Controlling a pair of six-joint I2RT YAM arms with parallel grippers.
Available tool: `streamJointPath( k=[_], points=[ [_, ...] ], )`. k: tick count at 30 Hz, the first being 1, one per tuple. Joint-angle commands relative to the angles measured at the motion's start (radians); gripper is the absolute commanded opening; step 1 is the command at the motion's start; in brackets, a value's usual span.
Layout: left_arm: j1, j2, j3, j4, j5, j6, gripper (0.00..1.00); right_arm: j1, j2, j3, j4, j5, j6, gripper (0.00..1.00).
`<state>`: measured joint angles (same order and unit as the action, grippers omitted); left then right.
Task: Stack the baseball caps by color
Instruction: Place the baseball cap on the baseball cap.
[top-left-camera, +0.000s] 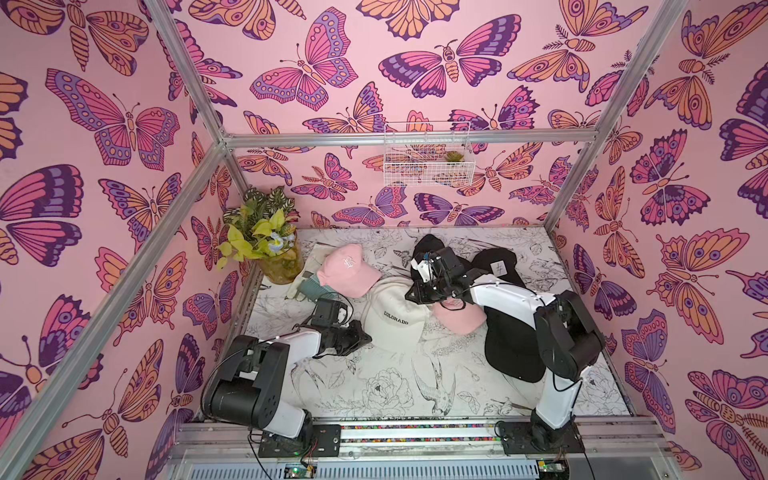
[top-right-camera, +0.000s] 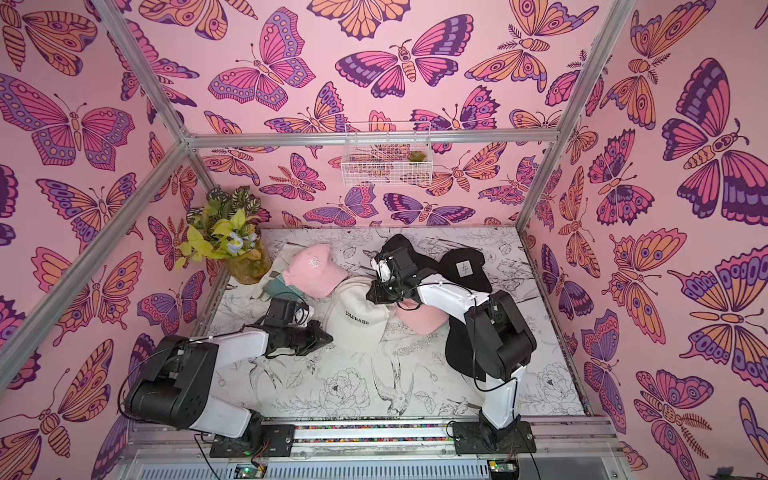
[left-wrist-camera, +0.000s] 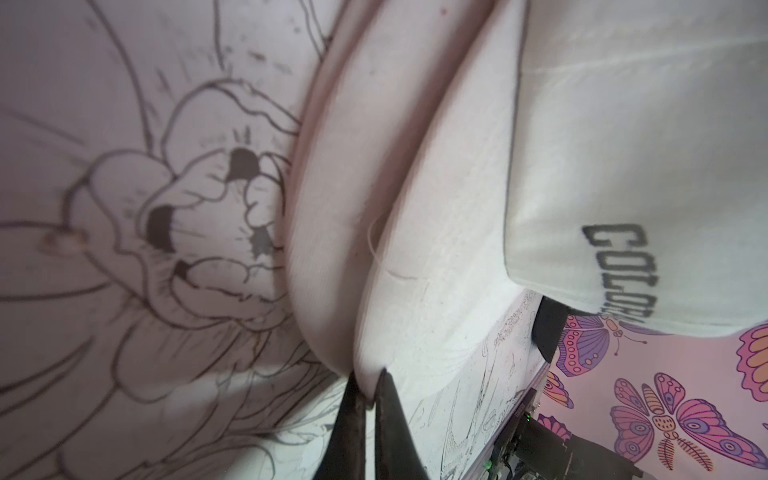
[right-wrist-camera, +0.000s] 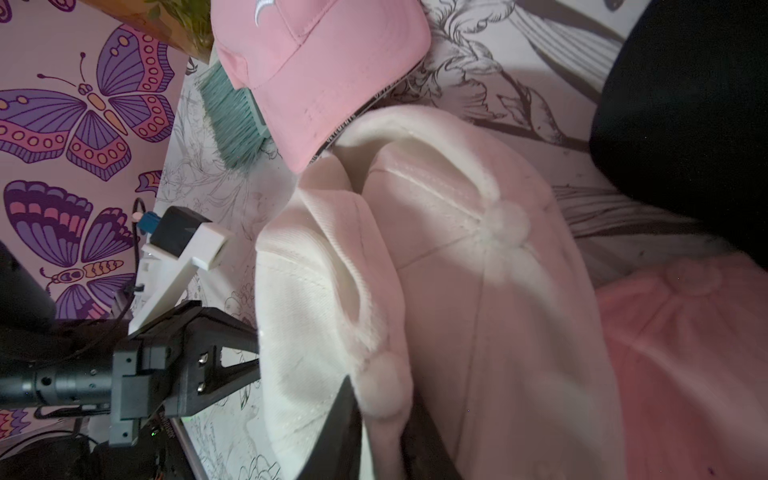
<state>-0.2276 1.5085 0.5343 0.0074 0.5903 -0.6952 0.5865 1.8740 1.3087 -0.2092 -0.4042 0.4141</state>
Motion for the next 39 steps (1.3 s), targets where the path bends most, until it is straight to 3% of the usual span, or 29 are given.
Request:
streamJointPath(
  k=[1, 4, 7, 12, 16, 20, 27, 35, 39],
  points=[
    [0.008, 0.039, -0.042, -0.151, -0.226, 0.025, 0.0, -0.011, 0.026, 0.053, 0.096, 0.073, -0.118, 0.22],
    [0.008, 0.046, -0.026, -0.161, -0.239, 0.026, 0.04, -0.019, 0.036, 0.08, 0.139, 0.071, -0.218, 0.22],
    [0.008, 0.019, -0.01, -0.17, -0.211, 0.024, 0.31, -0.028, 0.053, 0.105, 0.165, 0.057, -0.265, 0.31],
    [0.01, -0.135, 0.015, -0.244, -0.238, 0.019, 0.61, -0.028, 0.035, 0.144, 0.099, 0.082, -0.265, 0.61],
    [0.016, -0.225, 0.042, -0.277, -0.253, 0.044, 0.8, -0.028, -0.091, 0.018, 0.132, 0.198, -0.211, 0.99],
    [0.017, -0.217, 0.083, -0.265, -0.25, 0.079, 0.85, -0.028, -0.279, -0.162, 0.133, 0.295, -0.128, 0.99],
    [0.027, -0.097, 0.128, -0.103, -0.156, 0.167, 0.79, -0.028, -0.555, -0.538, 0.202, 0.118, -0.069, 0.99],
    [0.027, -0.041, 0.162, -0.09, -0.211, 0.237, 0.8, 0.0, -0.547, -0.678, 0.263, 0.045, -0.005, 1.0],
    [0.027, -0.014, 0.18, -0.089, -0.225, 0.263, 0.8, 0.033, -0.463, -0.695, 0.356, 0.081, 0.047, 0.92]
  ],
)
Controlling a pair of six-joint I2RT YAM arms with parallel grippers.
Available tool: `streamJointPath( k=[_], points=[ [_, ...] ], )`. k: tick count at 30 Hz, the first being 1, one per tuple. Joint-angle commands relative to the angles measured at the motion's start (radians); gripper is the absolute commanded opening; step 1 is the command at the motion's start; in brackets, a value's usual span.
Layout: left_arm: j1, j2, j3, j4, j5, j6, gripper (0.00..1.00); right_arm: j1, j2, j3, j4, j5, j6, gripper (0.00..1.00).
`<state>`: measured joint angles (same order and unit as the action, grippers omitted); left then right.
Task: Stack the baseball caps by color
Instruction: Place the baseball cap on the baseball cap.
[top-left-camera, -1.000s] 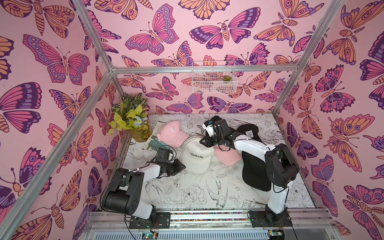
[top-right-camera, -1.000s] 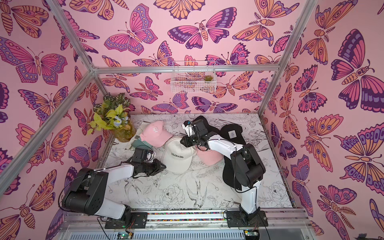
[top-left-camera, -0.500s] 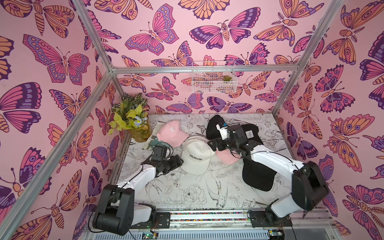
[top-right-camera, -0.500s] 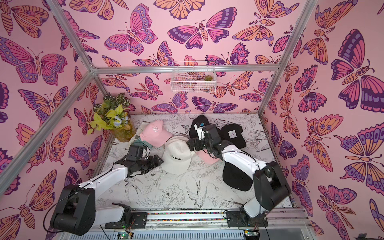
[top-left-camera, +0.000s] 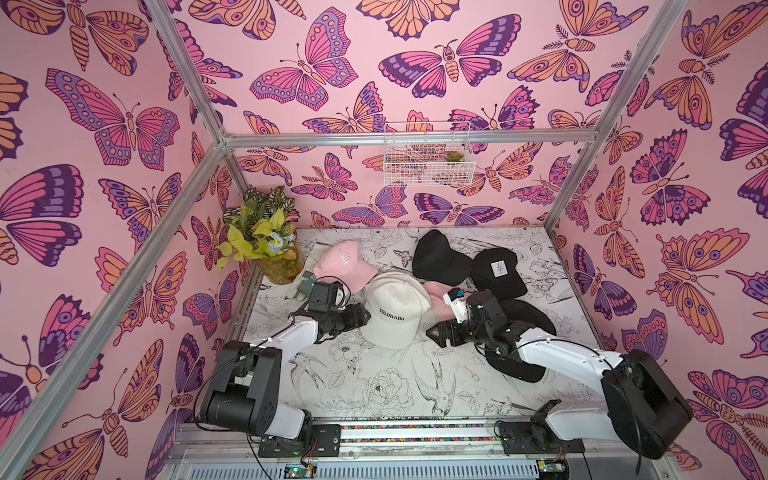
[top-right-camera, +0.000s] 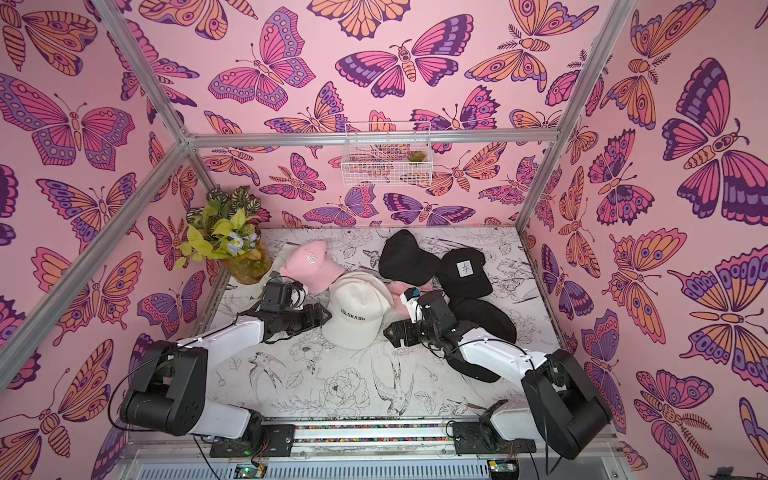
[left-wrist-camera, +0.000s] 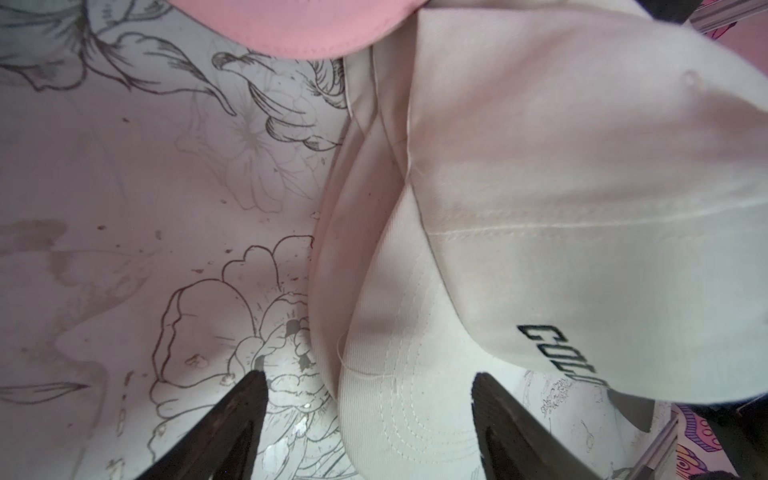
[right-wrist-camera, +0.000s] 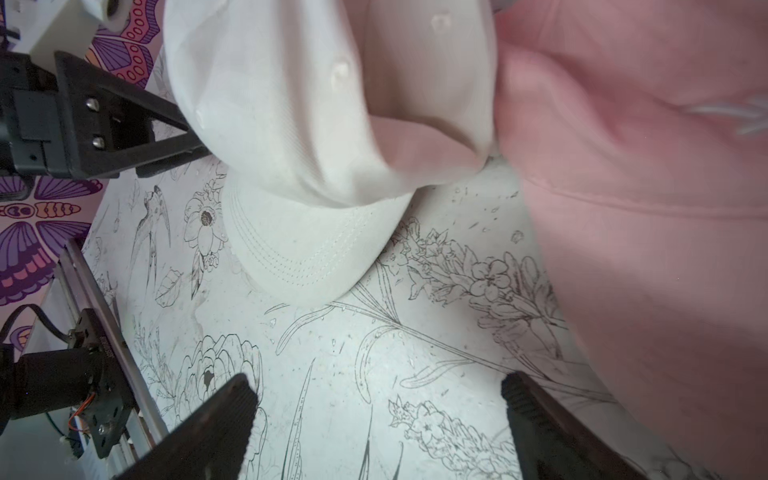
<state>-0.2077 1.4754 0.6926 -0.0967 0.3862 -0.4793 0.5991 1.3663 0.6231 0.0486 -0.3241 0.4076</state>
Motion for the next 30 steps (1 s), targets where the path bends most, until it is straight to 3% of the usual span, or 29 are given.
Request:
streamJointPath(
  k=[1, 10, 17, 30],
  points=[
    [0.008, 0.022, 0.027, 0.016, -0.023, 0.055, 0.79, 0.029, 0.064, -0.017, 0.136, 0.018, 0.074, 0.89],
    [0.008, 0.059, 0.071, 0.016, -0.048, 0.087, 0.77, 0.09, 0.196, 0.002, 0.268, 0.171, 0.12, 0.82],
    [0.008, 0.127, 0.109, 0.015, -0.005, 0.089, 0.71, 0.096, 0.323, 0.06, 0.345, 0.177, 0.13, 0.77],
    [0.007, 0.201, 0.144, 0.037, 0.08, 0.082, 0.67, 0.097, 0.403, 0.166, 0.389, 0.244, 0.146, 0.67]
  ],
)
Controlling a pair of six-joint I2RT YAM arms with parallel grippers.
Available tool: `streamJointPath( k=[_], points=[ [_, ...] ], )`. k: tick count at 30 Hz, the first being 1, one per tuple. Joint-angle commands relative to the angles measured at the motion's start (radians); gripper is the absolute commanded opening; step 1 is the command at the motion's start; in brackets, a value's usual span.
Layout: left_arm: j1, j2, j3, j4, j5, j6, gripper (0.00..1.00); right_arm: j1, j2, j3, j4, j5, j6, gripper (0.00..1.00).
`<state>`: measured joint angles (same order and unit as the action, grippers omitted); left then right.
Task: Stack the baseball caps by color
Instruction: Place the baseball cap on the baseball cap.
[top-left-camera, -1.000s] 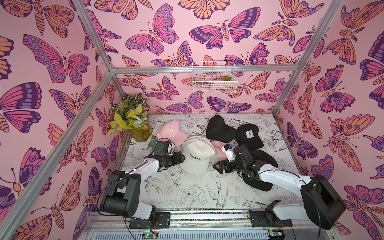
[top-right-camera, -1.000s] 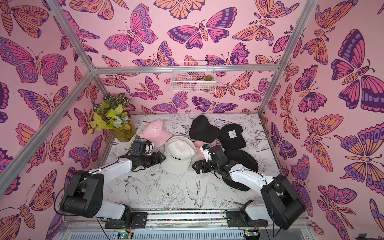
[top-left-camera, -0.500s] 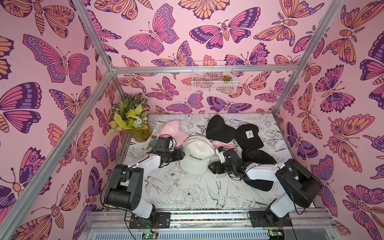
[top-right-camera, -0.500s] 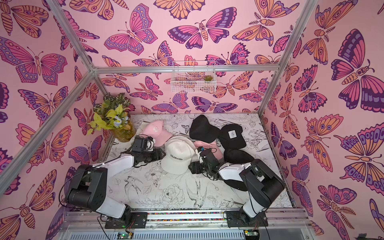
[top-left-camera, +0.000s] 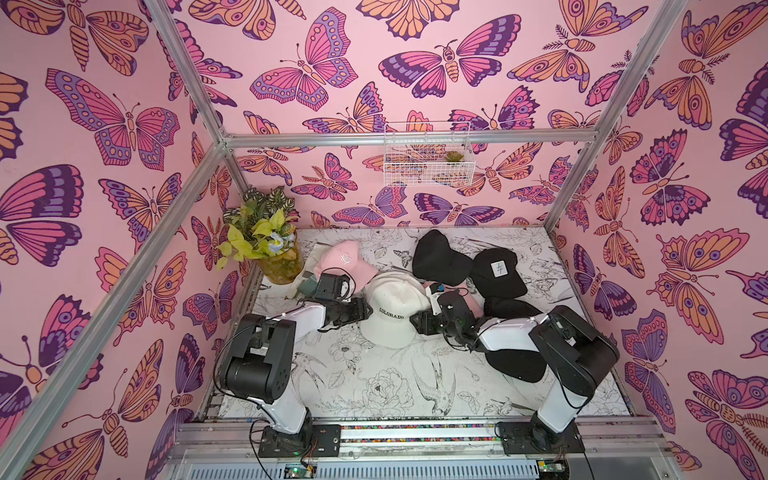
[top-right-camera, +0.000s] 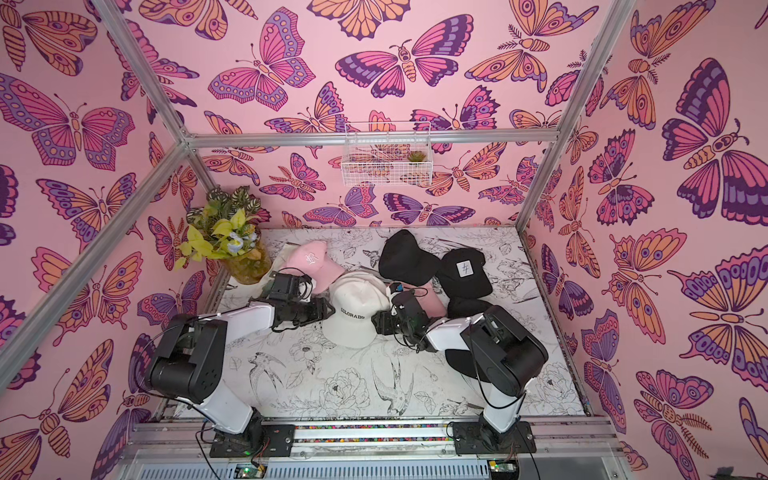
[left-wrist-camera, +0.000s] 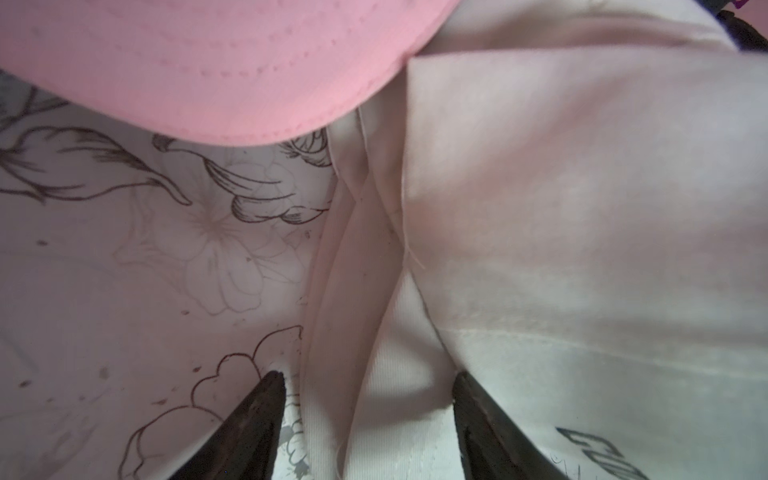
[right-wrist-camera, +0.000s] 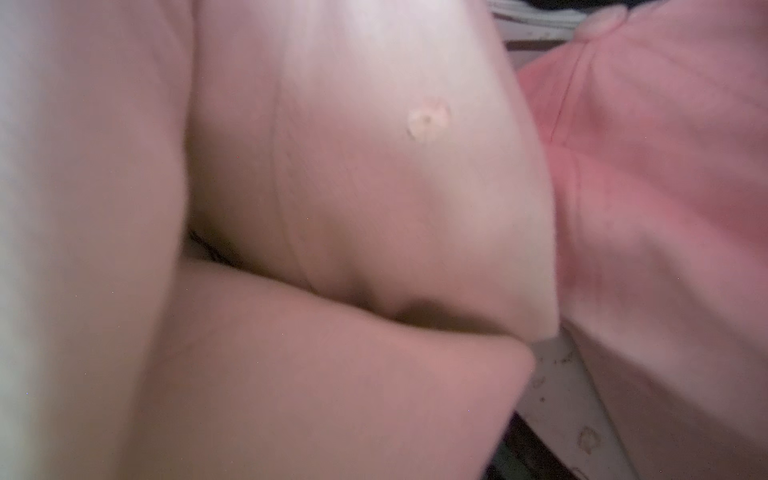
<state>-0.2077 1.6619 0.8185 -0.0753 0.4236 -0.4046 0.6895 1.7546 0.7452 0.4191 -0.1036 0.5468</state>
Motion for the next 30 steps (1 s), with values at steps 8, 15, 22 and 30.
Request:
streamJointPath(
  k=[8, 15, 22, 30],
  points=[
    [0.006, 0.083, 0.039, 0.034, 0.078, -0.011, 0.63, 0.007, 0.098, 0.143, -0.045, 0.052, 0.055, 0.66],
    [0.007, 0.121, 0.056, 0.044, 0.108, -0.043, 0.58, 0.005, 0.125, 0.151, -0.09, 0.076, 0.078, 0.63],
    [0.013, 0.0, 0.059, -0.045, -0.072, -0.071, 0.74, -0.045, 0.096, 0.151, -0.117, 0.067, 0.042, 0.66],
    [0.044, -0.06, 0.171, -0.037, -0.143, -0.085, 0.93, -0.094, 0.126, 0.207, -0.134, 0.003, 0.001, 0.73]
  ],
)
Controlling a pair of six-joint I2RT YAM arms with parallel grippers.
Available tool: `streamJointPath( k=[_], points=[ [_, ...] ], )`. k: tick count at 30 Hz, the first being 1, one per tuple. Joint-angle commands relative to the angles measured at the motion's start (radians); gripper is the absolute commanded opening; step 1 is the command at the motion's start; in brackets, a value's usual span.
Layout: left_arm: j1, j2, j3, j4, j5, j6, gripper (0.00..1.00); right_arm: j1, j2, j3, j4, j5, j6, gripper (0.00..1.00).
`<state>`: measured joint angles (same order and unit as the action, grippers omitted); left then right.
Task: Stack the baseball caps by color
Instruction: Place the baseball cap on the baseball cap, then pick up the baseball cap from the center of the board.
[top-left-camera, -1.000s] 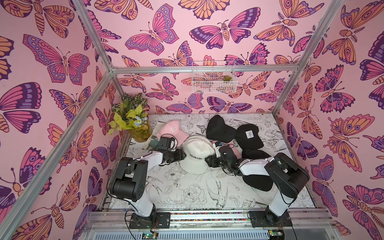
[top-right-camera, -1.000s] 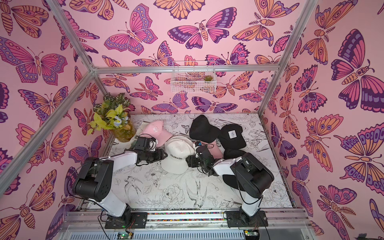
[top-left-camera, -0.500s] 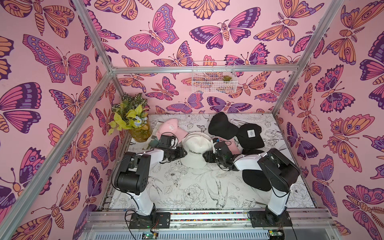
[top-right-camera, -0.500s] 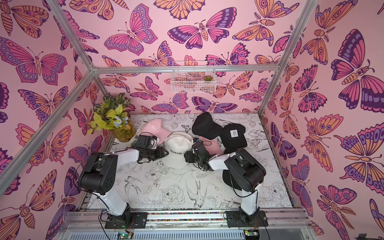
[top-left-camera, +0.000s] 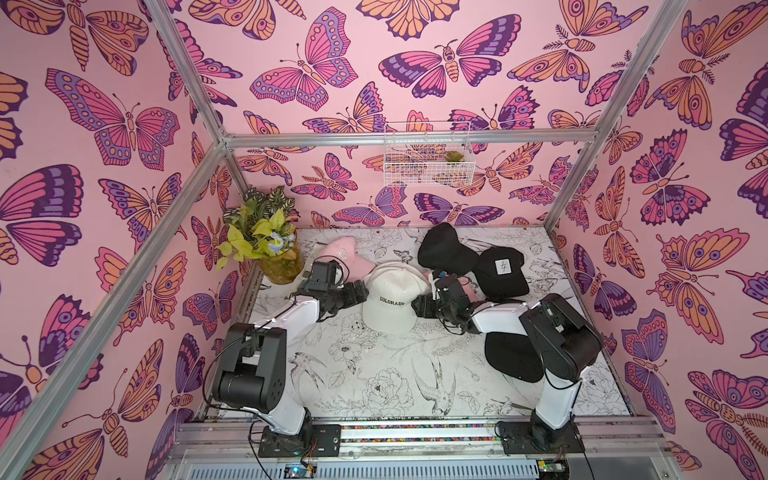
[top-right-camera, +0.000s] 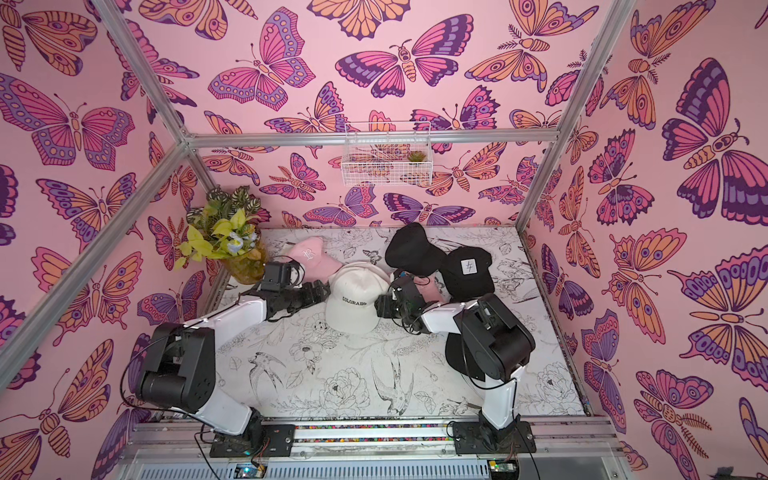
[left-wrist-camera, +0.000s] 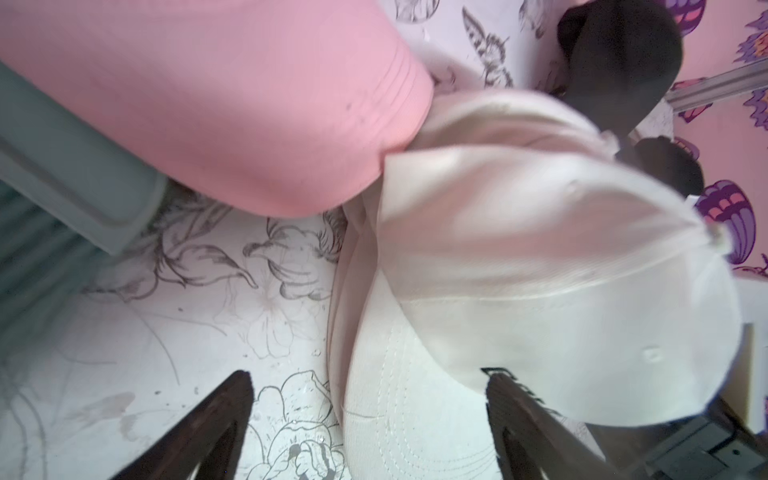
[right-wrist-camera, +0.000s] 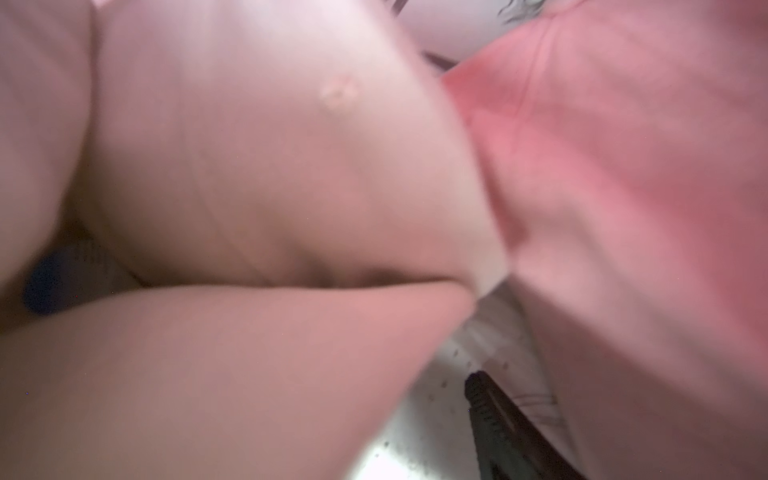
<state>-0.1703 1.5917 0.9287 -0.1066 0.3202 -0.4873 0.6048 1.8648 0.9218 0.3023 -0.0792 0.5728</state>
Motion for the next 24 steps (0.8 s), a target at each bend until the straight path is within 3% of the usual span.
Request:
streamJointPath(
  k=[1, 7, 9, 12, 13, 15, 18, 24],
  points=[
    [0.006, 0.035, 0.095, -0.002, -0.033, -0.007, 0.95, -0.01, 0.016, 0.034, -0.016, -0.035, -0.028, 0.74],
    [0.008, 0.207, 0.312, -0.022, -0.014, -0.004, 0.97, -0.01, -0.001, 0.001, 0.022, -0.115, 0.001, 0.79],
    [0.007, 0.208, 0.323, -0.047, -0.063, 0.026, 0.96, -0.01, -0.024, -0.027, 0.027, -0.116, 0.012, 0.79],
    [0.009, 0.155, 0.285, -0.133, -0.226, 0.059, 0.97, -0.01, -0.063, -0.069, 0.022, -0.109, 0.016, 0.8],
    [0.012, 0.132, 0.259, -0.146, -0.239, 0.029, 0.97, -0.01, -0.074, -0.079, 0.017, -0.108, 0.015, 0.8],
    [0.022, 0.095, 0.196, -0.111, -0.151, -0.092, 0.97, -0.01, -0.088, -0.086, -0.001, -0.107, 0.012, 0.8],
    [0.019, 0.066, 0.054, 0.097, -0.033, -0.315, 0.97, -0.009, -0.099, -0.086, -0.017, -0.122, 0.011, 0.81],
    [0.017, 0.123, -0.073, 0.392, -0.037, -0.6, 0.95, -0.008, -0.114, -0.09, -0.01, -0.126, 0.014, 0.81]
  ],
)
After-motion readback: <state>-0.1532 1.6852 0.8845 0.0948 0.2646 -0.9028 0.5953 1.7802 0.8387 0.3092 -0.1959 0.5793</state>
